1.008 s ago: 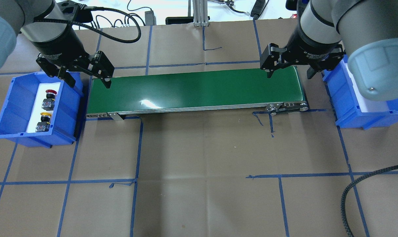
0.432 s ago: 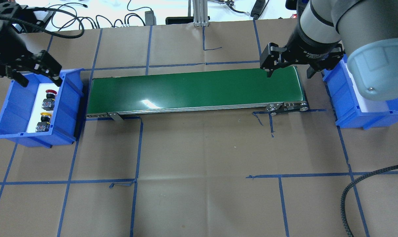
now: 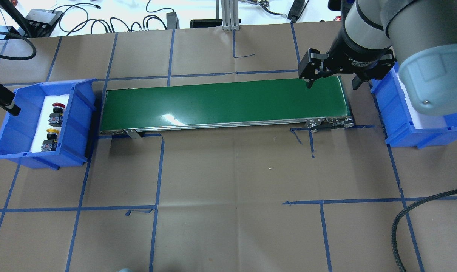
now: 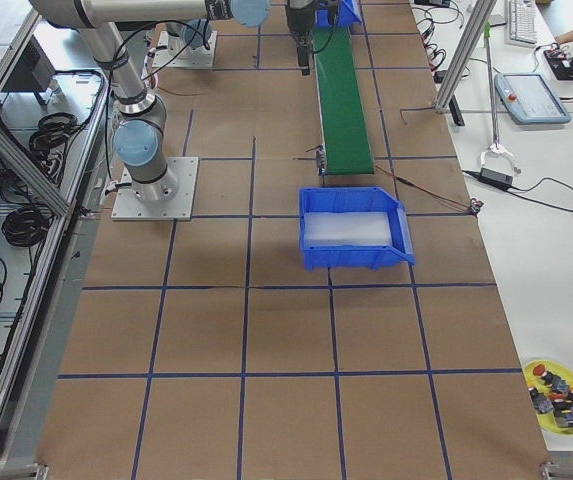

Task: Transport two buttons from left to right
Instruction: 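Move the left gripper down into its bin over the yellow button, then close the left gripper on the yellow button and lift it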

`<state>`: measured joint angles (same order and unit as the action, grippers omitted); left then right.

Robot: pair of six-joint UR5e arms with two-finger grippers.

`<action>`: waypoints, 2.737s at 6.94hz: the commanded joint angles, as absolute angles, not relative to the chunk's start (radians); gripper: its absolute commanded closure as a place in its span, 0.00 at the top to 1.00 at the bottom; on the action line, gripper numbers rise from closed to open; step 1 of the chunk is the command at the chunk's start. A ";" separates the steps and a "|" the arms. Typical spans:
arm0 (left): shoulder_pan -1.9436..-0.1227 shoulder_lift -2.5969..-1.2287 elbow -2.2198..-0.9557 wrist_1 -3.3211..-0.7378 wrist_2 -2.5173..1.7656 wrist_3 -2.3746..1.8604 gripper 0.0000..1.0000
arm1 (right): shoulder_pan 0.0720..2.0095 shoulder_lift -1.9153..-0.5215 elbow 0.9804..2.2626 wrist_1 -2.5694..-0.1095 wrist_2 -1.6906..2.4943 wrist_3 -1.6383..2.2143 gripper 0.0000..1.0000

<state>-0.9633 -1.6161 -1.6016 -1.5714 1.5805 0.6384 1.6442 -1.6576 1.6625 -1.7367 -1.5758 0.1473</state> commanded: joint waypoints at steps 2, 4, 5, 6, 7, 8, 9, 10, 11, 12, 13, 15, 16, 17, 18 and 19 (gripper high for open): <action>-0.919 -1.635 -1.728 -1.358 1.582 0.670 0.99 | 1.644 -1.657 1.661 -1.736 -1.572 0.149 1.00; -0.919 -1.675 -1.804 -1.228 1.575 0.669 0.99 | 1.644 -1.658 1.663 -1.729 -1.575 0.149 1.00; -0.920 -1.707 -1.845 -1.148 1.572 0.669 0.99 | 1.644 -1.658 1.663 -1.729 -1.574 0.149 1.00; -0.919 -1.739 -1.871 -1.087 1.572 0.669 0.99 | 1.644 -1.658 1.663 -1.729 -1.572 0.150 1.00; -0.920 -1.771 -1.899 -1.018 1.572 0.669 0.99 | 1.644 -1.658 1.663 -1.729 -1.574 0.150 1.00; -0.920 -1.820 -1.920 -0.950 1.571 0.669 0.99 | 1.644 -1.658 1.663 -1.732 -1.574 0.150 1.00; -0.925 -1.859 -1.937 -0.887 1.569 0.667 0.99 | 1.644 -1.658 1.663 -1.730 -1.574 0.150 1.00; -0.925 -1.882 -1.954 -0.855 1.569 0.667 0.99 | 1.644 -1.658 1.663 -1.730 -1.572 0.150 1.00; -0.925 -1.897 -1.977 -0.813 1.569 0.667 0.99 | 1.644 -1.658 1.663 -1.732 -1.574 0.150 1.00; -0.925 -1.916 -1.983 -0.781 1.571 0.667 0.99 | 1.644 -1.658 1.663 -1.732 -1.572 0.150 1.00; -0.925 -1.927 -1.983 -0.778 1.571 0.666 0.99 | 1.644 -1.658 1.663 -1.732 -1.572 0.150 1.00; -0.928 -1.925 -1.983 -0.781 1.572 0.663 0.99 | 1.644 -1.658 1.663 -1.732 -1.572 0.150 1.00; -0.928 -1.921 -1.982 -0.787 1.571 0.663 0.81 | 1.644 -1.658 1.661 -1.733 -1.572 0.150 1.00; -0.928 -1.910 -1.979 -0.791 1.574 0.661 0.53 | 1.643 -1.658 1.661 -1.733 -1.572 0.150 1.00; -0.928 -1.904 -1.979 -0.793 1.574 0.657 0.37 | 1.643 -1.658 1.663 -1.730 -1.574 0.150 1.00; -0.927 -1.899 -1.971 -0.796 1.574 0.657 0.24 | 1.643 -1.658 1.663 -1.729 -1.574 0.150 1.00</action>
